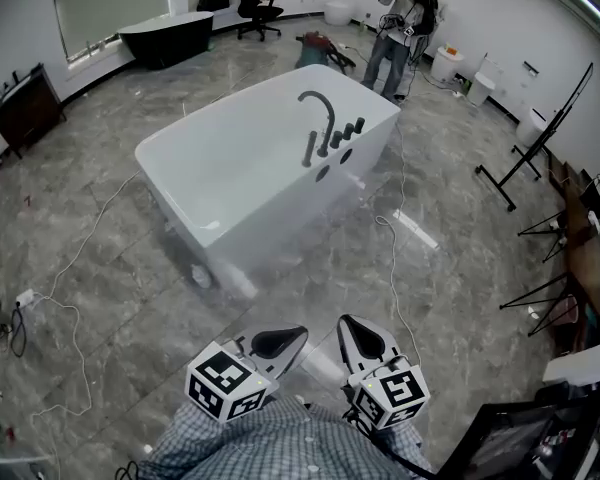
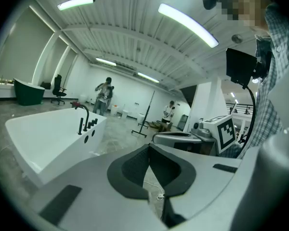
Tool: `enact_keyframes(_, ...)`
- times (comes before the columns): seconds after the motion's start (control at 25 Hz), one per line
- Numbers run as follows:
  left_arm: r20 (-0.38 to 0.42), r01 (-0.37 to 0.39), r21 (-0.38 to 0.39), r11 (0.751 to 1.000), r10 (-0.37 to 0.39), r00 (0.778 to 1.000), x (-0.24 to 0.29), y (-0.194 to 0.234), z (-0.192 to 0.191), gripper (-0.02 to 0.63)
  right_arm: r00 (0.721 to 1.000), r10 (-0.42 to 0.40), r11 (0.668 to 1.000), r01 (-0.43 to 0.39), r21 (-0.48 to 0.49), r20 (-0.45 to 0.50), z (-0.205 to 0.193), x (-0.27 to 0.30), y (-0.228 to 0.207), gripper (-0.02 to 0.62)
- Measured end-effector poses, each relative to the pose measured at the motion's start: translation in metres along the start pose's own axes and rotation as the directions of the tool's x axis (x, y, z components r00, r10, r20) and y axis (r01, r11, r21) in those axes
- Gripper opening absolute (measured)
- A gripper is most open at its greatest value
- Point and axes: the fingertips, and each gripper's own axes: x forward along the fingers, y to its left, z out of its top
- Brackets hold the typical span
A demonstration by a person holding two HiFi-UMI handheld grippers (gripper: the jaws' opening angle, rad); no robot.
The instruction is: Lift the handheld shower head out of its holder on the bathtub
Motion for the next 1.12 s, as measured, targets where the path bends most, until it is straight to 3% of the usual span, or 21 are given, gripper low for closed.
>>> enact_keyframes(0.2,0.014,-0.009,0.008,1.000,0.009,1.000,-0.001,-0.004,-0.001,-0.002,0.997,-0.069,0.998,0.068,0.003,0.018,0.003,-0.008,-0.014,0.018)
enact_keyframes(1.12,0.046,-0.090,0.046,0.995,0.088,0.995,0.025,-0.053,-0.010,-0.002,0.999,-0.032,0.999,0.032,0.007,0.033,-0.012,-0.058,-0.051,0.018)
